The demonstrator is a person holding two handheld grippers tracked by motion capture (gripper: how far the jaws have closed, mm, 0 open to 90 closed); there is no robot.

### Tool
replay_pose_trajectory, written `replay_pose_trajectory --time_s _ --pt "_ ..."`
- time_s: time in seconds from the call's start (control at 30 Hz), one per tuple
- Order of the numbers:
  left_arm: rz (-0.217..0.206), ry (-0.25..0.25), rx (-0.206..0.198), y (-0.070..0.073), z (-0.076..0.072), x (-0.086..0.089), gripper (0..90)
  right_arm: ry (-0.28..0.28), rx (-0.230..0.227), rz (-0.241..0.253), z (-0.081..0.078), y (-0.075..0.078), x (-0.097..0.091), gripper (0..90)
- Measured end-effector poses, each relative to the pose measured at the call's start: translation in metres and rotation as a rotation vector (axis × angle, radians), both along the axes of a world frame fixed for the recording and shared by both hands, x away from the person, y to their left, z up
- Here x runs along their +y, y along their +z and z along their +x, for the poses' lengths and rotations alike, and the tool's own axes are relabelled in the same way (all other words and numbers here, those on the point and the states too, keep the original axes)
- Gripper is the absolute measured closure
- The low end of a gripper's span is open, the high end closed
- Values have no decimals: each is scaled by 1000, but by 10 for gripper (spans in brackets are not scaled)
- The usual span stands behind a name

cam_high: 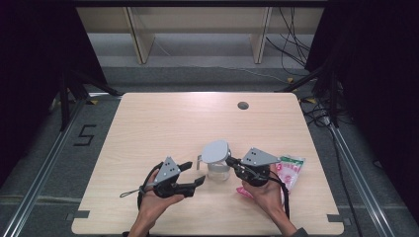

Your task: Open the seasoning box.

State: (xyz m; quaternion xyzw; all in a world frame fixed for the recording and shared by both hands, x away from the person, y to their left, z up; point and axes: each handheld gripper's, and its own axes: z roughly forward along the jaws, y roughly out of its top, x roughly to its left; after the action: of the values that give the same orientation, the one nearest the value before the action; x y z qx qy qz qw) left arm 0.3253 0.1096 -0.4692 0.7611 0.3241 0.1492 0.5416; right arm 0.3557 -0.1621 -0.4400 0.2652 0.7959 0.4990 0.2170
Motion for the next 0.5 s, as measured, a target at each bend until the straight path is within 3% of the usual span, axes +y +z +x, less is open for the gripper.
replay_pose_trajectory --time_s 0.03,0.1,0.13,0.3,0.5 --pt "0 0 0 0 0 0 314 0 0 0 0 0 0 900" --pt "44 17 -8 -6 -7 3 314 13 20 -4 -2 2 2 900" --pt "45 21 -7 -7 -8 3 314 2 -13 4 -1 2 4 900" --pt "34 21 -16 -10 -13 8 308 0 -8 14 -3 6 7 899" --pt "56 23 5 -19 -20 10 295 14 -34 23 -3 8 12 898"
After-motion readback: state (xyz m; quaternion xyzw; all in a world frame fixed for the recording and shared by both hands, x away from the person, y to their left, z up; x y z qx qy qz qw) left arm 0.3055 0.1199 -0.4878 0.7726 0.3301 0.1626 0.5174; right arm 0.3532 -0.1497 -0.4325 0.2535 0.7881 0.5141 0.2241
